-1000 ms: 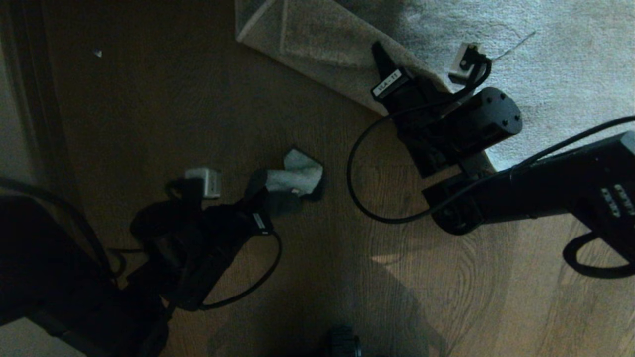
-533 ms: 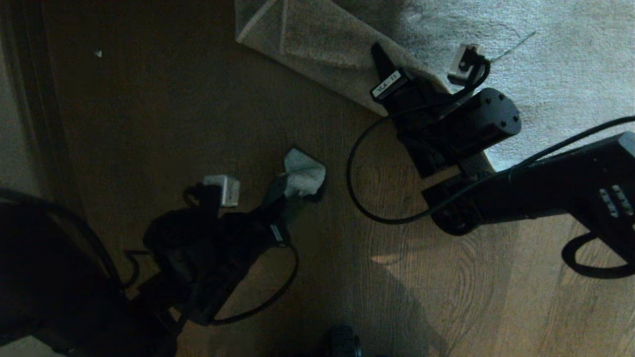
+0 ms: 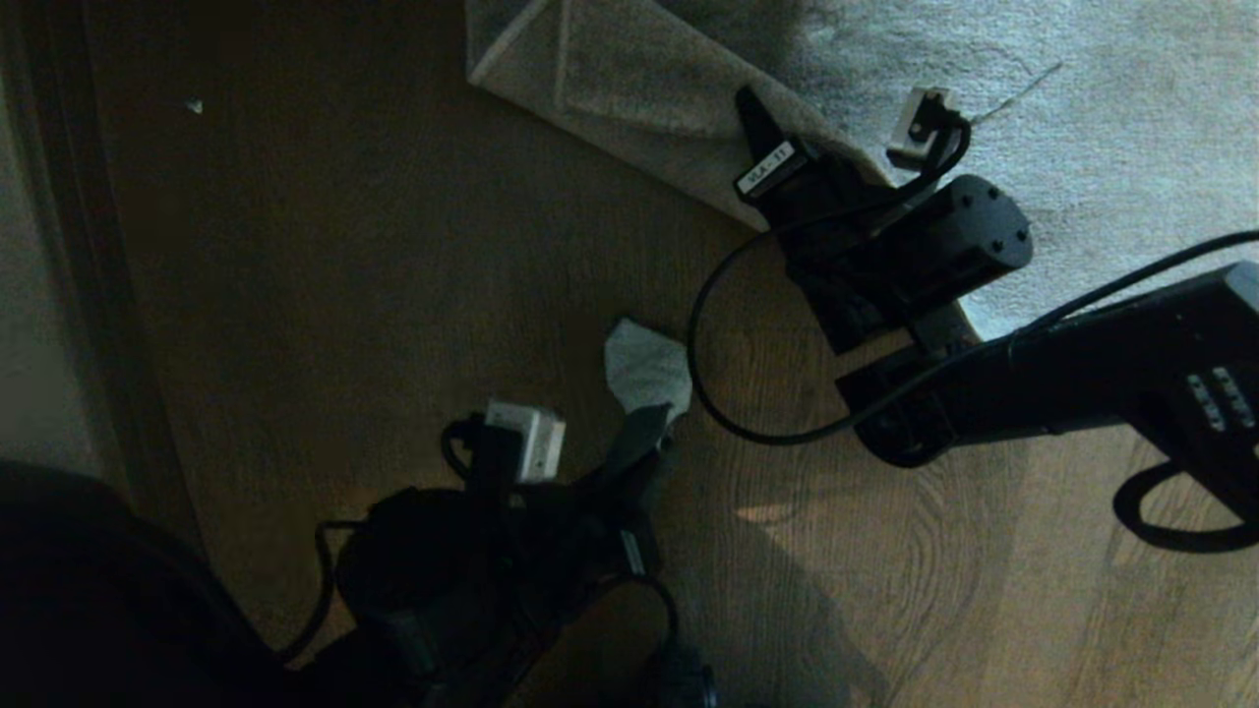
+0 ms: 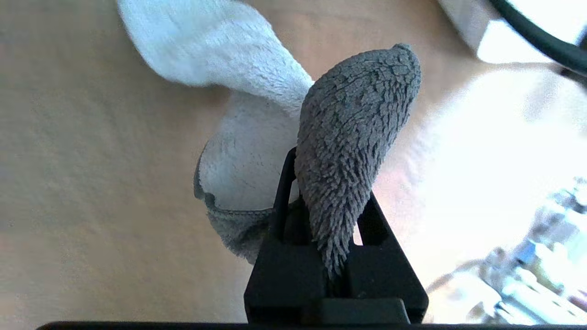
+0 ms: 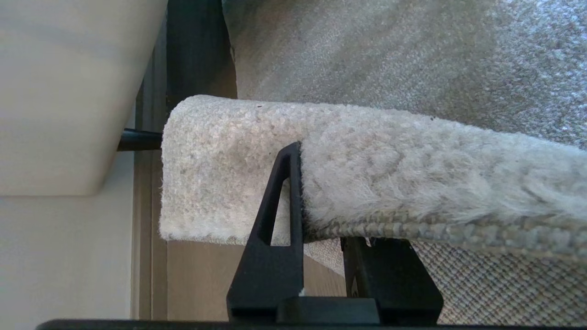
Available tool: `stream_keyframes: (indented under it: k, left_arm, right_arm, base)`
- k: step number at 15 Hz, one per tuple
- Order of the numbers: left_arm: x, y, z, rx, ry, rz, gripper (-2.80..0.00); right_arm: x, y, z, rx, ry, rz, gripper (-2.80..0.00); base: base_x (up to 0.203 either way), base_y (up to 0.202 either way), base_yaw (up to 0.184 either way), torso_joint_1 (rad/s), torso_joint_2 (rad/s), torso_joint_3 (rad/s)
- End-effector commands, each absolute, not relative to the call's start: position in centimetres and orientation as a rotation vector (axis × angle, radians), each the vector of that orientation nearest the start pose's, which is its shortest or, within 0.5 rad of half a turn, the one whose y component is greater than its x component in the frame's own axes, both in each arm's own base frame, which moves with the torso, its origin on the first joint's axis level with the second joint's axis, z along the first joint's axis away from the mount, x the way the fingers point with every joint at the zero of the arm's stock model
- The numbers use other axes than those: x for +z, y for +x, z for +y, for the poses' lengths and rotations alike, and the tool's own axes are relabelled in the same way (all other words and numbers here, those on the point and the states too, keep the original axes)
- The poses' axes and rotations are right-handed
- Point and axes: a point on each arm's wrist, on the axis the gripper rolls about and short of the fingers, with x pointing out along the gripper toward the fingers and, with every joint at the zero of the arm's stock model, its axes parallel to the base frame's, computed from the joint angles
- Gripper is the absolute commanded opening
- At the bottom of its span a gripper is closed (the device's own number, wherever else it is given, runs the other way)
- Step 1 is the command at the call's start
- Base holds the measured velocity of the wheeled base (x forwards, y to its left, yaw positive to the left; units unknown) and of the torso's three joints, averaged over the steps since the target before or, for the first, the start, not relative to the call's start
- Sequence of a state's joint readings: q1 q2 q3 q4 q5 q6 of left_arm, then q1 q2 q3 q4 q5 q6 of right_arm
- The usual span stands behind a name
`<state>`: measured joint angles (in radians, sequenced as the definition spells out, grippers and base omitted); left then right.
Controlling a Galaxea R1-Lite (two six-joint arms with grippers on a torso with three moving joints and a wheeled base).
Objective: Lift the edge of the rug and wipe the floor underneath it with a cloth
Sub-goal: Wipe the floor under the carpet with a rag
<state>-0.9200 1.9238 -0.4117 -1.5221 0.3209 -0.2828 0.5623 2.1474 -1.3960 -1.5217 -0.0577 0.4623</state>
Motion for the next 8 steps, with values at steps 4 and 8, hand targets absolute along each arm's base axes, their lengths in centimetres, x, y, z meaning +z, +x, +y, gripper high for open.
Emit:
stream_keyframes:
  k: [4,8]
  left_arm:
    - [11.31,16.46,-24.03,-0.660,-0.301,0.061,-2.80]
    - [11.27,16.54,-23.98,-0.639,-0.301,0.060,-2.80]
  right_arm:
    - [26.27,34.94,21.90,0.657,0.684,-0.670,-2.80]
    - [26.27,34.94,21.90,0.657,0.684,-0.670,-2.80]
  base:
    - [0.000,0.000,0.000,0.000,0.00,0.000]
    - [0.000,0.000,0.000,0.000,0.00,0.000]
